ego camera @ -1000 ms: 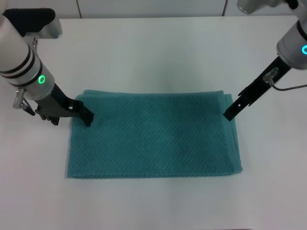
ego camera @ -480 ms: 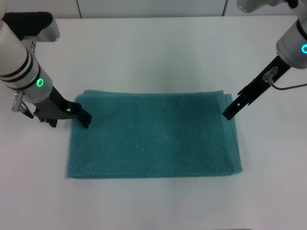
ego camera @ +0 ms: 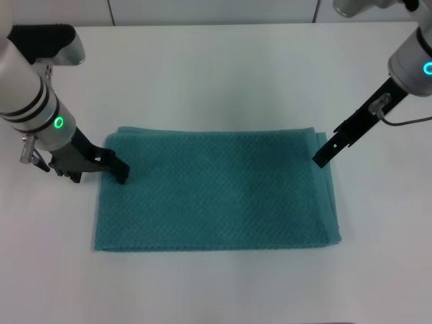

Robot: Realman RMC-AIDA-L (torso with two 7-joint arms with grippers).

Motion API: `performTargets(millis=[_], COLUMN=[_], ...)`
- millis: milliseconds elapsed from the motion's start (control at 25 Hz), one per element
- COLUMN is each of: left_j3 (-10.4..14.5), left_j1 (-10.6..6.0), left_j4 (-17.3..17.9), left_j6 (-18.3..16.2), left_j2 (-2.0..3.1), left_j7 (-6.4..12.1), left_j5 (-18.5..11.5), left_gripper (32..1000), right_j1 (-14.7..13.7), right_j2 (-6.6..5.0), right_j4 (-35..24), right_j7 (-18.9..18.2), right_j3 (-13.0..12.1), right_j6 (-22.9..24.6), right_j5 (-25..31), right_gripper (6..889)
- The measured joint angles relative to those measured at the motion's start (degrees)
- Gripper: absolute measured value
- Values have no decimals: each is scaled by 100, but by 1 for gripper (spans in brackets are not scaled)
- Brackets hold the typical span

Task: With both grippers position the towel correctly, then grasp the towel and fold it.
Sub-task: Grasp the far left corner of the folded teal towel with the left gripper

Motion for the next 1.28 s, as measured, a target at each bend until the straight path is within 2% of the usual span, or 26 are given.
performTargets(millis=[880, 1280], left_j3=[87, 88], left_j1=[31, 21], left_j4=[-215, -224], left_j6=[-265, -258], left_j2=[-2, -2], left_j7=[9, 9], left_j5=[-1, 0], left_gripper=[938, 939], right_j1=[0, 0], right_j2=[0, 0], right_j4=[2, 6], right_j7=[-9, -9], right_j3=[10, 10], right_j6=[0, 0], right_j5=[0, 0], right_gripper=[854, 854])
